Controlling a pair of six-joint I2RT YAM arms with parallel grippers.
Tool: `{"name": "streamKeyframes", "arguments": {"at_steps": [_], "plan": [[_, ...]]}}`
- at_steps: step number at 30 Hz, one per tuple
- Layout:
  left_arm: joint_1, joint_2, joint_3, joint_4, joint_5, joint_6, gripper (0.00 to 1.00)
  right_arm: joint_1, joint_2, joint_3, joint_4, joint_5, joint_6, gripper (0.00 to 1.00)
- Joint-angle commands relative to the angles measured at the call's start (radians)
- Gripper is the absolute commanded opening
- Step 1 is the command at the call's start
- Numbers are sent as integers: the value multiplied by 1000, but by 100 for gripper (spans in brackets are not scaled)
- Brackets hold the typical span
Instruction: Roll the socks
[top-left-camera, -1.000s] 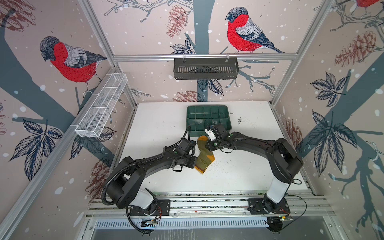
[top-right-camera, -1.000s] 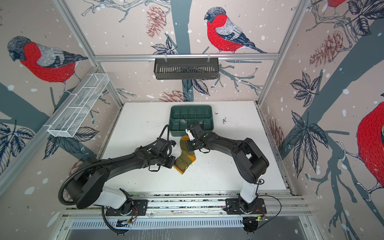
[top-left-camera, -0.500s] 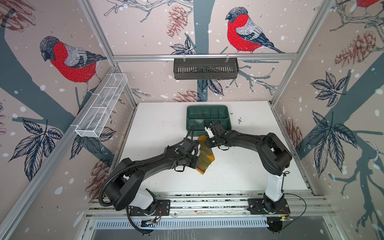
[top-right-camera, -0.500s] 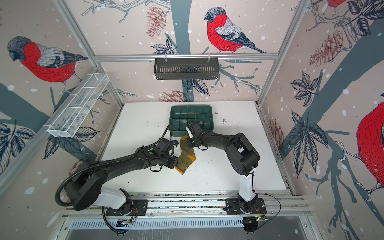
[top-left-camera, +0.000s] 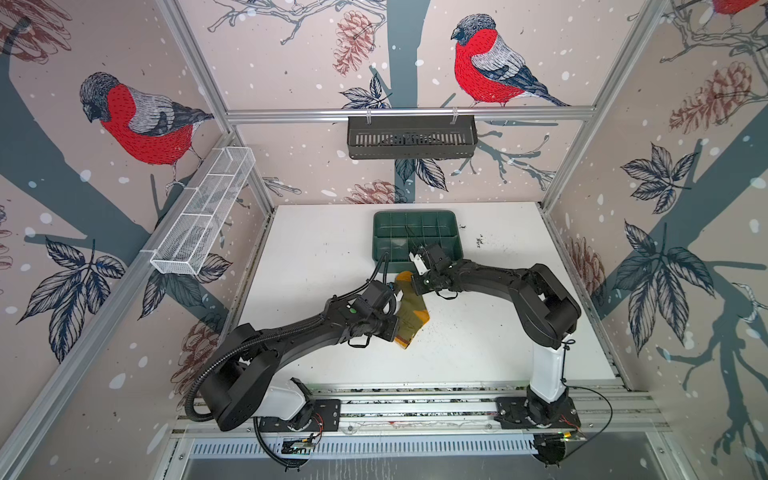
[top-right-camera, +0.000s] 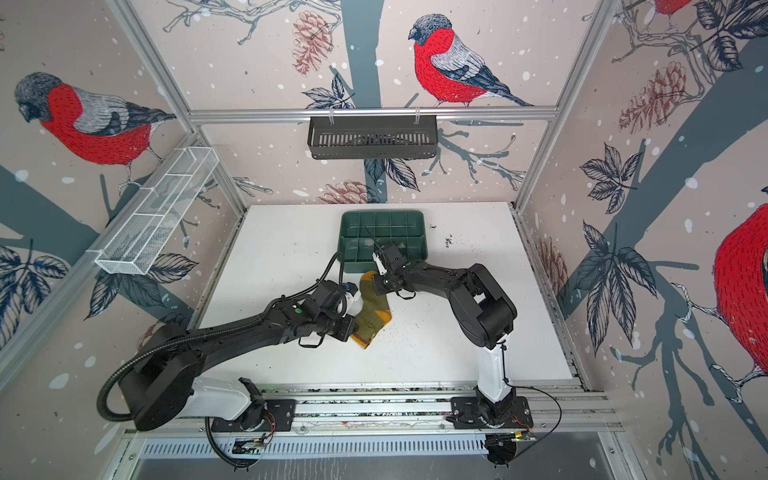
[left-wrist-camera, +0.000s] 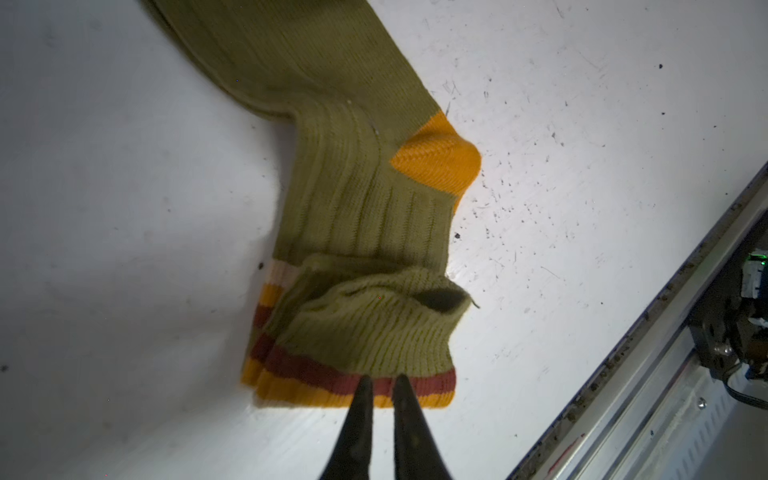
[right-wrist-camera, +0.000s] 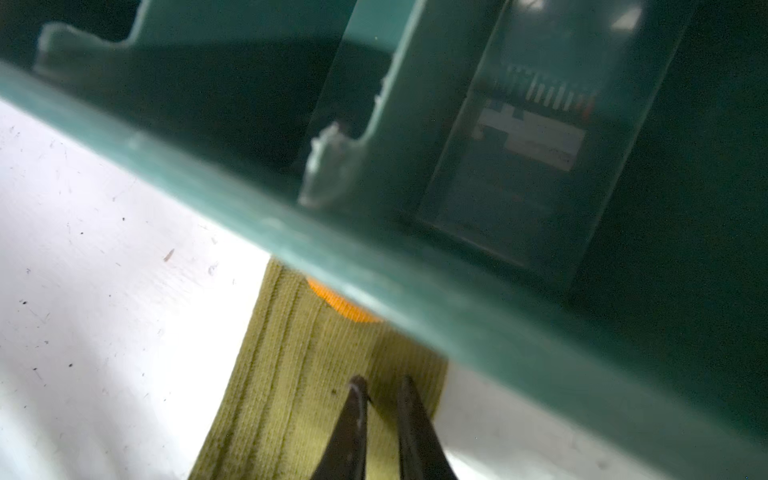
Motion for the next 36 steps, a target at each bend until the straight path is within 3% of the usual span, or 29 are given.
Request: {"name": "streamKeyframes", "arguments": {"at_steps": [1,11,27,36], "plan": [[-6,26,-7,79,29,-25,14,-2,8,6,-1,8,-12,17],[-6,139,7,95,-18,4,14,-10,-5,-51,-78,73,25,16],[66,166,20,41,-41,74,13,-22,-394,-377,-112,111,208,20],[86,205,68,8,-6,128,13,-52,-454,-426,-96,143,193,26]]}}
